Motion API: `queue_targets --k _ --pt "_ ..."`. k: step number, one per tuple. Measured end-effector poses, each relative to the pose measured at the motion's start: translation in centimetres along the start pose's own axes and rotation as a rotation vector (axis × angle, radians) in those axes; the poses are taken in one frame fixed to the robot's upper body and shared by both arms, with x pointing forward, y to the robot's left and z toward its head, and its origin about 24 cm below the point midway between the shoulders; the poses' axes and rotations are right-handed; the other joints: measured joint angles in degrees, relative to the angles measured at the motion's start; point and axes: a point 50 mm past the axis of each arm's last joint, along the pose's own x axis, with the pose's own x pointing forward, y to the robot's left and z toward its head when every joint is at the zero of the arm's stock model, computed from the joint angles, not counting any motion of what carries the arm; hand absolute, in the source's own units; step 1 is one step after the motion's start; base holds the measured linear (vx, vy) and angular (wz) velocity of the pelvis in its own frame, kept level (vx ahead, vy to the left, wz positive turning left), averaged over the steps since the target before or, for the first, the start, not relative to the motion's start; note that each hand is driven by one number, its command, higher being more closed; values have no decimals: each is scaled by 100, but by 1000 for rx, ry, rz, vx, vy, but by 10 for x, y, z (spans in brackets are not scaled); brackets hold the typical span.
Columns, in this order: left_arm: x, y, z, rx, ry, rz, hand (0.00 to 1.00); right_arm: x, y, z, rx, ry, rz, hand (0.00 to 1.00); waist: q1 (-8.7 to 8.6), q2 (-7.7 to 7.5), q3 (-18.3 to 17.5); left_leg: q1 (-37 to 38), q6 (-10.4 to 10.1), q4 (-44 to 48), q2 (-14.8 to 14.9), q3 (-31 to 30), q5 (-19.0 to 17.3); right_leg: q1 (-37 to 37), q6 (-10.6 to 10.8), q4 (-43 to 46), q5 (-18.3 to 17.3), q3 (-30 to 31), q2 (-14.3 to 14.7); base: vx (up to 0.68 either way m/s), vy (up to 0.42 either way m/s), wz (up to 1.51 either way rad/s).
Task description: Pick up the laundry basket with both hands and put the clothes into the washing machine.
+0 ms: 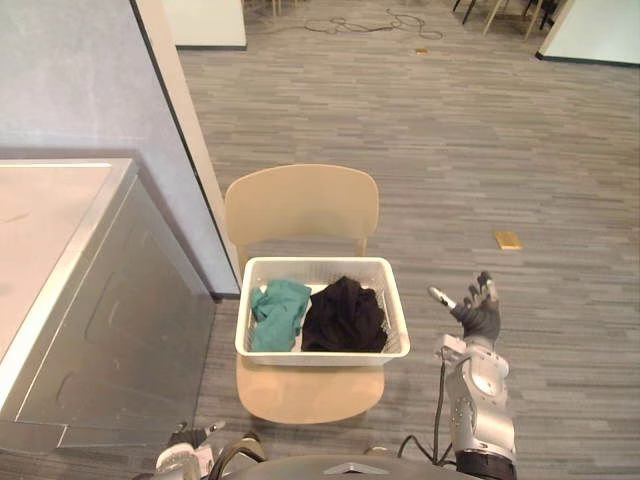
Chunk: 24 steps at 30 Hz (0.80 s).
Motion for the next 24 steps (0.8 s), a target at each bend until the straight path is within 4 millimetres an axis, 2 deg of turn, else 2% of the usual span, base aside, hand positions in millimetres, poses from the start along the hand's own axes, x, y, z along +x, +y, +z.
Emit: queue_targets --k 3,6,8,10,14,16,19,22,24 --pt "0 4 -3 62 2 2 0 5 18 12 -147 -81 143 0 3 -32 -2 11 1 -172 -20 5 87 7 -4 -187 121 9 42 -8 5 -6" --pt "0 6 -4 141 -4 -13 0 19 58 24 -302 -174 379 0 28 -77 -3 20 24 -420 -66 -8 264 -28 -13 -305 220 -9 51 -25 8 3" --pt "0 7 -3 203 -15 -19 0 27 96 29 -480 -254 591 0 147 -154 35 0 30 -662 -95 -58 453 -108 -28 -341 280 -52 62 -67 12 10" --pt "1 9 2 228 -30 -15 0 27 125 31 -608 -312 745 0 227 -251 109 -123 41 -757 -91 -209 577 -168 -65 -346 307 -160 90 -67 -1 30" --pt "4 7 25 261 -90 -18 0 24 168 42 -805 -437 969 0 512 -442 488 -359 32 -742 -72 -516 722 -219 -96 -341 328 -168 138 -76 11 40" --pt "4 3 33 268 -113 -21 0 24 184 51 -909 -522 1010 0 658 -491 669 -515 38 -731 -72 -641 796 -320 -101 -284 331 -211 140 -106 24 27" --pt "5 6 43 273 -137 -2 0 21 194 61 -1004 -610 1047 0 710 -573 915 -710 44 -654 -71 -767 855 -427 -123 -246 347 -305 142 -59 19 17" --pt "6 9 53 274 -162 32 0 21 189 55 -1097 -629 1066 0 781 -699 1057 -918 44 -547 -49 -803 853 -596 -123 -171 347 -313 146 -54 20 5" --pt "6 10 61 274 -183 47 0 22 186 54 -1138 -636 1067 0 792 -730 1248 -999 45 -487 -41 -857 863 -633 -127 -134 349 -341 152 -44 17 7"
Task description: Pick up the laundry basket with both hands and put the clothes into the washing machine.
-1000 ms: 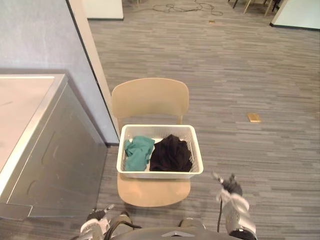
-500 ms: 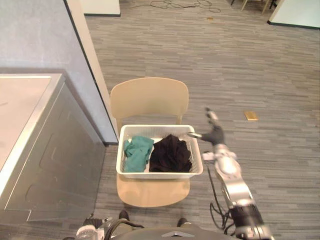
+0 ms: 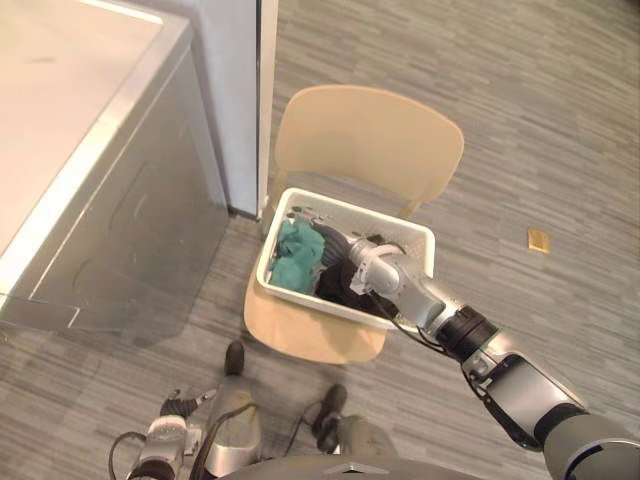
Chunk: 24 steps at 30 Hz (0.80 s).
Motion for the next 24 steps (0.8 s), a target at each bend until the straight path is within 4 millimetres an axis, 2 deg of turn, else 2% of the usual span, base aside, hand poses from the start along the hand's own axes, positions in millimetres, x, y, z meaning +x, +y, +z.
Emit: queue_targets --k 4,6,10,19,24 --pt "3 2 16 -1 -34 14 0 -4 6 -6 -95 12 71 0 49 -31 255 -263 1 157 22 -134 12 -146 -1 64 -1 -104 19 -34 14 12" --pt "4 3 25 2 -57 25 0 0 -3 -6 -133 15 54 0 52 -27 415 -362 -3 227 31 -221 20 -167 -2 81 -1 -167 34 -50 1 15" --pt "4 5 51 1 -139 47 0 1 -24 -28 -162 124 -28 0 202 -56 617 -609 -18 253 58 -408 96 -297 -13 110 -6 -300 81 -50 -4 19" --pt "5 10 62 -44 -155 90 0 9 -51 -45 -139 242 -169 0 262 -99 746 -1012 -39 257 87 -579 210 -610 -33 147 6 -434 130 -19 -11 5" --pt "5 10 66 -62 -161 96 0 12 -58 -52 -104 304 -228 0 276 -139 784 -1219 -56 257 96 -723 251 -716 -37 119 4 -498 179 -10 -18 11"
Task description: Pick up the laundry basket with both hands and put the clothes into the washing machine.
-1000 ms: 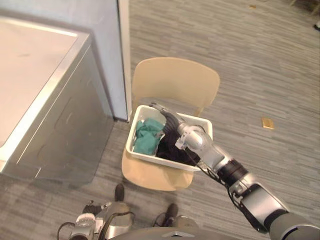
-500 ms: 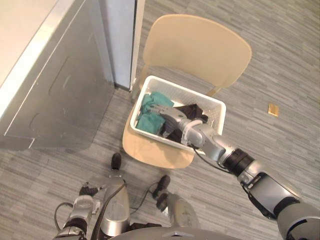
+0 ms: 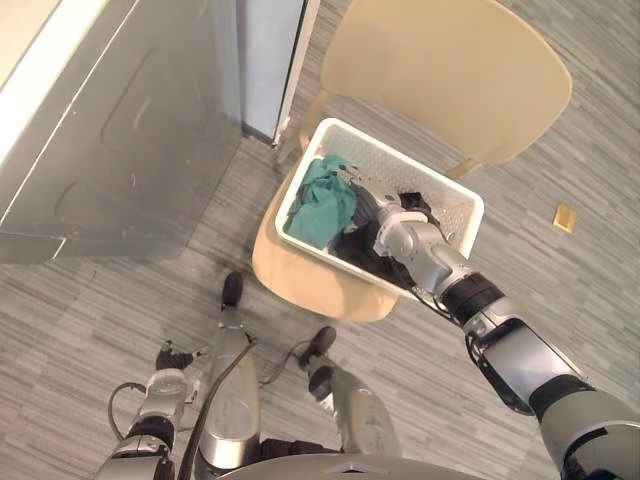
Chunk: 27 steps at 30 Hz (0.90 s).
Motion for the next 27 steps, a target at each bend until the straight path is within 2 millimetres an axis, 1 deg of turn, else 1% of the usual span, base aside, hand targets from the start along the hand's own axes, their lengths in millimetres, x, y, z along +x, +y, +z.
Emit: queue_targets --k 2,4,6,9,11,18,22,24,27 --pt "0 0 2 -5 -3 11 0 3 -3 -4 7 30 -23 0 15 -14 15 -72 -3 -18 11 -25 40 -58 -1 2 1 -25 15 -18 -22 5" --pt "0 0 1 -23 2 16 0 3 -2 -10 5 62 -26 0 29 -34 30 -91 -10 -25 11 -71 52 -51 -4 -4 -1 -74 23 -11 -19 8" --pt "0 0 2 -35 2 22 0 3 -5 -18 25 100 -40 0 19 -35 31 -173 -19 -28 16 -119 66 -100 -11 -13 2 -114 36 -28 -11 6" --pt "0 0 4 -60 -3 28 0 6 -9 -20 23 125 -47 0 21 -48 36 -279 -30 -51 56 -118 104 -221 -59 -26 35 -111 74 -41 -18 -5" --pt "1 0 6 -67 -6 31 0 9 -7 -17 55 137 -51 0 14 -56 40 -354 -51 -79 95 -136 143 -284 -93 -67 61 -117 131 -35 -34 -5" --pt "0 -1 16 -87 -36 43 0 13 0 -2 91 104 -40 0 5 -95 58 -445 -109 -145 199 -168 200 -381 -103 -98 63 -127 227 -14 -35 -3" --pt "2 0 26 -104 -60 54 0 16 6 10 122 79 -28 0 -51 -203 106 -554 -131 -184 230 -229 268 -460 -125 -133 79 -170 301 -4 -25 2" --pt "2 0 31 -109 -72 55 0 16 7 11 127 84 -27 0 -63 -209 109 -590 -147 -238 234 -310 319 -458 -125 -156 78 -237 317 2 -17 16" --pt "2 0 34 -120 -77 59 0 18 6 14 134 85 -32 0 -45 -220 114 -597 -164 -320 264 -335 357 -462 -125 -181 78 -259 334 -1 -4 7"
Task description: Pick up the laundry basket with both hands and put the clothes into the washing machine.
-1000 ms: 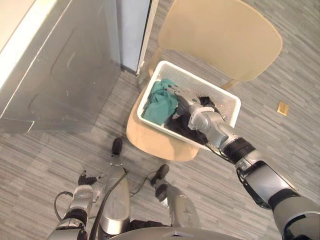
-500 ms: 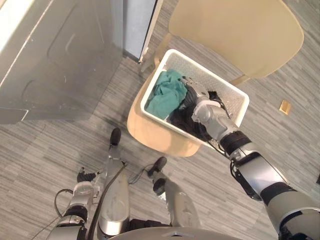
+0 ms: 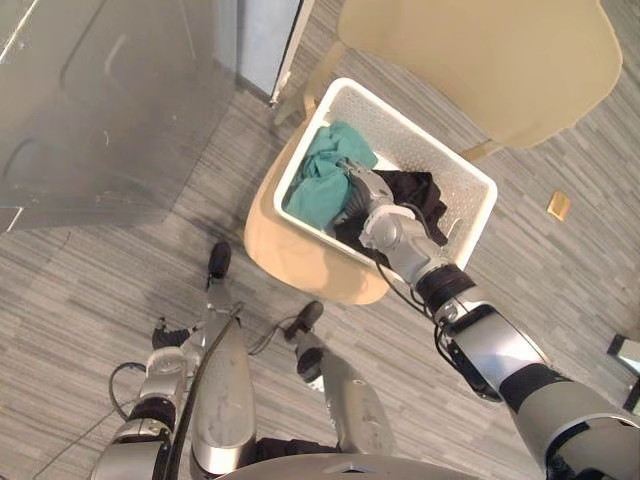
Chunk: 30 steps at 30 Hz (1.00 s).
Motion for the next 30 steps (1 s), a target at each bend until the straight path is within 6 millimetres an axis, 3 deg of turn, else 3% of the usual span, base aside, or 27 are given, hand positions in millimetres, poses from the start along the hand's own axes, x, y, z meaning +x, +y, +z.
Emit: queue_targets --k 9,10,30 --pt "0 1 3 -26 -5 17 0 3 -2 2 43 23 -37 0 -9 -8 3 -168 -33 -136 45 -135 143 -153 -14 7 -10 -132 72 -4 -3 3" --pt "0 2 3 -36 -1 21 0 3 -2 4 48 26 -42 100 -8 -15 7 -181 -41 -164 55 -137 170 -188 -14 20 -10 -131 76 0 0 0" --pt "1 3 5 -68 -1 26 0 5 4 16 89 2 -46 100 -85 -23 10 -193 -52 -230 95 -136 209 -228 -26 41 -19 -141 94 7 2 0"
